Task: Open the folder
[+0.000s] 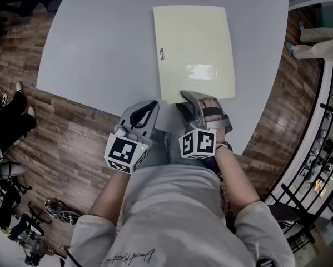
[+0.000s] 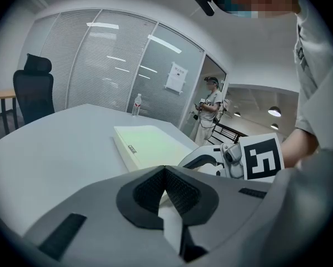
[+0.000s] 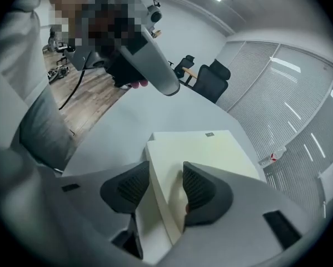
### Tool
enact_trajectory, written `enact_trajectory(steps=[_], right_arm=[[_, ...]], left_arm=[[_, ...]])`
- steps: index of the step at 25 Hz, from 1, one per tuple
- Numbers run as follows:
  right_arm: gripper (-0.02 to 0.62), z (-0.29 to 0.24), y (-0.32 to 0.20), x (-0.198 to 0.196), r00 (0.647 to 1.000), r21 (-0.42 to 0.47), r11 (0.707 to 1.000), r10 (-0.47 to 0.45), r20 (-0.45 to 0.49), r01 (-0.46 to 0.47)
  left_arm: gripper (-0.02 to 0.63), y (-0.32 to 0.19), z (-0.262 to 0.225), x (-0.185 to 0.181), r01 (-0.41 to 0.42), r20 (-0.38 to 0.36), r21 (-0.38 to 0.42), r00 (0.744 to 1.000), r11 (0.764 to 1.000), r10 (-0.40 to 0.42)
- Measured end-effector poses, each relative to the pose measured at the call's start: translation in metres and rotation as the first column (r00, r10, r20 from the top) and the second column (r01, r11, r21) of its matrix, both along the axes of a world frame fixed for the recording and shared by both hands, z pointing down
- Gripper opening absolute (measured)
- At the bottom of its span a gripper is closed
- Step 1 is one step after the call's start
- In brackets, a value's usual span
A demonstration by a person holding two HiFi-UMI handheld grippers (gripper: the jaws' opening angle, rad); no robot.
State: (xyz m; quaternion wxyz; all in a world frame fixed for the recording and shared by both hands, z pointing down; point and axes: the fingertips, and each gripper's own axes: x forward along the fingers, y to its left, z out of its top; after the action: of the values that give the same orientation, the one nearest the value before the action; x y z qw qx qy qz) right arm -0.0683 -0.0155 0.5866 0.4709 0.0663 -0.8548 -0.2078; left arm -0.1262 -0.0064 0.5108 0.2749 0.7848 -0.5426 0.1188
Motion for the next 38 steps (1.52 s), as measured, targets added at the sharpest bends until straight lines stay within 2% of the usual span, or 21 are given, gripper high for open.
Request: enact_trajectory(steps=[3, 9, 13, 20, 25, 29, 38], right_arm=[[0.165, -0.001, -0.003, 0.002, 1.000, 0.020, 1.000, 0.008, -0.002, -0.007], [0.093, -0.016, 0.000, -0.001, 0.996, -0.045, 0.997, 0.058, 0.069, -0.055], [0.062, -0.023, -0.003, -0.003, 0.991, -0.050, 0.995, 0.088, 0.105, -0.083], [0.041, -0.030, -0.007, -0.008, 0.975, -0.082, 0.989, 0.138, 0.174, -0.125], [0.040, -0.029, -0.007, -0.011, 0.973, -0.092, 0.987, 0.144, 0.183, -0.129], [0.038, -0.033, -0.010, -0.013, 0.971, -0.093, 0.988, 0.142, 0.190, -0.127], [0.029, -0.064, -0.017, -0.007, 0.952, -0.075, 0.983, 0.182, 0.246, -0.169]], left_arm=[[0.009, 0.001, 0.000, 0.001, 0.003, 0.001, -0.005, 1.000, 1.000, -0.003], [0.009, 0.005, 0.018, 0.006, -0.008, 0.012, -0.040, 1.000, 0.999, 0.009], [0.009, -0.004, 0.031, 0.009, -0.005, 0.014, -0.053, 1.000, 0.999, 0.006], [0.009, -0.029, 0.052, 0.017, -0.010, 0.046, -0.046, 0.999, 0.999, 0.012], [0.009, -0.035, 0.060, 0.018, -0.022, 0.075, -0.042, 0.997, 0.999, 0.025], [0.009, -0.036, 0.062, 0.017, -0.027, 0.126, -0.025, 0.992, 0.999, 0.030], [0.009, -0.034, 0.064, 0.017, -0.019, 0.145, -0.049, 0.989, 0.999, 0.026]])
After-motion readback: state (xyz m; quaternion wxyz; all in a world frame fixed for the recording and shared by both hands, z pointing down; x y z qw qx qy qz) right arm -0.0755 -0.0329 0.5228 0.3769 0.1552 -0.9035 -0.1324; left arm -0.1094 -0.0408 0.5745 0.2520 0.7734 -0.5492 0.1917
